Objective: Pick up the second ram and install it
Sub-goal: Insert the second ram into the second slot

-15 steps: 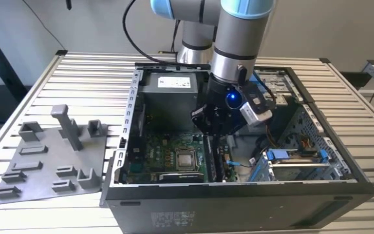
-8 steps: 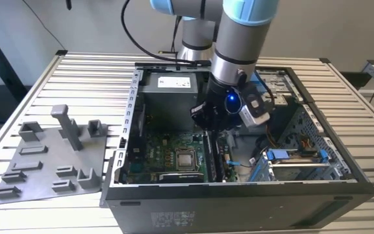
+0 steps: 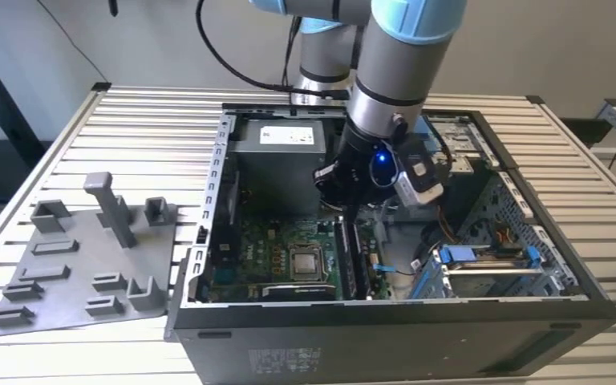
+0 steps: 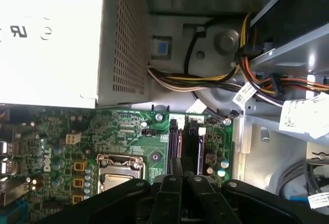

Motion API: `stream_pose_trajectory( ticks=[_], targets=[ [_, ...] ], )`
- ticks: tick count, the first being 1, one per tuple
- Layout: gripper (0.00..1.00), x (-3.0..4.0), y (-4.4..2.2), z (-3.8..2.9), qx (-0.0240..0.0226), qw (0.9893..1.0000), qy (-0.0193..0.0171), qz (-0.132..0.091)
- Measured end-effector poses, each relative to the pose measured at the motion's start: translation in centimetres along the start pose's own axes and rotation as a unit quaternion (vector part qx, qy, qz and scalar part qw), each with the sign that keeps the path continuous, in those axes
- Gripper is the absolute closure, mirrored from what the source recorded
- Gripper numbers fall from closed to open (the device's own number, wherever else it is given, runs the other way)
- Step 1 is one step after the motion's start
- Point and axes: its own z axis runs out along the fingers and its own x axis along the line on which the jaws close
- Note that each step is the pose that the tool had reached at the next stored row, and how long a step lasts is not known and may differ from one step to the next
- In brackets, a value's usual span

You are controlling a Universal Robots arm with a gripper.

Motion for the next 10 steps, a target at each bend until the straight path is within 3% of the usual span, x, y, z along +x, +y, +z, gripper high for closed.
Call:
stream_pose_trajectory(
  ticks=[3,6,10],
  targets=[
    [0.89,0.04,0.05,-1.01,-0.0005,1.0000,0.0003,0.000],
    [0.89,0.04,-0.14,-1.08,-0.0004,1.0000,0.0004,0.000],
    [0.89,0.11,-1.71,-1.15,-0.0010,1.0000,0.0003,0.000]
  ],
)
